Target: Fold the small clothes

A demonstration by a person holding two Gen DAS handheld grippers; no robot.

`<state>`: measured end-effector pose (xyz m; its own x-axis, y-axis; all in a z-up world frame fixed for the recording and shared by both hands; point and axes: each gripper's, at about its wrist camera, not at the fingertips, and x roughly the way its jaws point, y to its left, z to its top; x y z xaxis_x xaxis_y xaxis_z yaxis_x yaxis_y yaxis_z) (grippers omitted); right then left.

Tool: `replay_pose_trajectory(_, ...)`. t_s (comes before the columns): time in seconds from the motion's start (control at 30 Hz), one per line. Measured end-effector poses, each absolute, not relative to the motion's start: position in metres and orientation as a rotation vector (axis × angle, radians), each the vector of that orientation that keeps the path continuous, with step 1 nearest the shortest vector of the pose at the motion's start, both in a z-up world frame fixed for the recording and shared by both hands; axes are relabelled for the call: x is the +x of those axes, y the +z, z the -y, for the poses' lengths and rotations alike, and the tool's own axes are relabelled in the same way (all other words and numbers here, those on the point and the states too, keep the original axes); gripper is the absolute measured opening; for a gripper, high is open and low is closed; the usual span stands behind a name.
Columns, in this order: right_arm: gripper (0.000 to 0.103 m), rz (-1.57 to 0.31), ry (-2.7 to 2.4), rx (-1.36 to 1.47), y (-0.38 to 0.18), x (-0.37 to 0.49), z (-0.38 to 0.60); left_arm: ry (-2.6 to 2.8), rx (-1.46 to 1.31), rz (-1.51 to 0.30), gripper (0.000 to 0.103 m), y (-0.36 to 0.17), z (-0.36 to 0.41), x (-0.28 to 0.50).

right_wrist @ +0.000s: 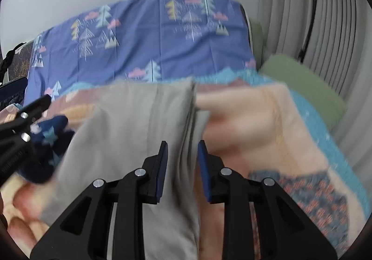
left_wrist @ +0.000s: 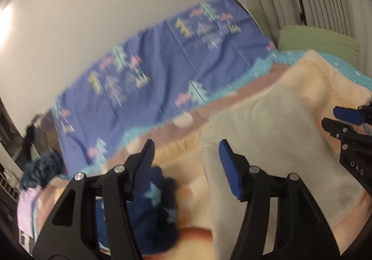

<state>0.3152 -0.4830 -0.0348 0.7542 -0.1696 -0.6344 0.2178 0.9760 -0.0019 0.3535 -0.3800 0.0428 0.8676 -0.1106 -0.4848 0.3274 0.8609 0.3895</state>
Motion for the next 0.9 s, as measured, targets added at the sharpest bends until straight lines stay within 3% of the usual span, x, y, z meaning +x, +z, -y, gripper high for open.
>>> replay_pose_trajectory(0.13,0.03,-0.824,-0.211,0.075,-0.086,0.312,0.487,-0.291,0.571,-0.632,0.062,-0.011,0.377,0.36)
replay_pose_trajectory(0.2,0.045,-0.826,-0.249,0.071,-0.093,0.306,0.484,-0.306,0.611,-0.669,0.062,-0.04,0.377,0.351)
replay_pose_trajectory(0.3,0.05,-0.825,-0.271,0.057,-0.091,0.3,0.483,-0.29,0.609,-0.612,0.062,-0.052,0.371,0.333)
replay_pose_trajectory(0.37,0.05,-0.802,-0.274,0.061,-0.086,0.285,0.48,-0.303,0.556,-0.646,0.066,-0.047,0.362,0.326)
replay_pose_trajectory(0.47,0.051,-0.749,-0.235,0.089,-0.072,0.257,0.48,-0.307,0.495,-0.637,0.092,-0.028,0.353,0.305)
replay_pose_trajectory(0.57,0.062,-0.693,-0.185,0.096,-0.056,0.222,0.472,-0.338,0.434,-0.586,0.1,-0.01,0.345,0.272)
replay_pose_trajectory(0.73,0.068,-0.651,-0.193,0.042,-0.036,0.174,0.46,-0.374,0.354,-0.518,0.101,0.019,0.331,0.22)
replay_pose_trajectory(0.9,0.085,-0.569,-0.233,0.003,-0.015,0.119,0.454,-0.379,0.3,-0.501,0.101,0.038,0.315,0.18)
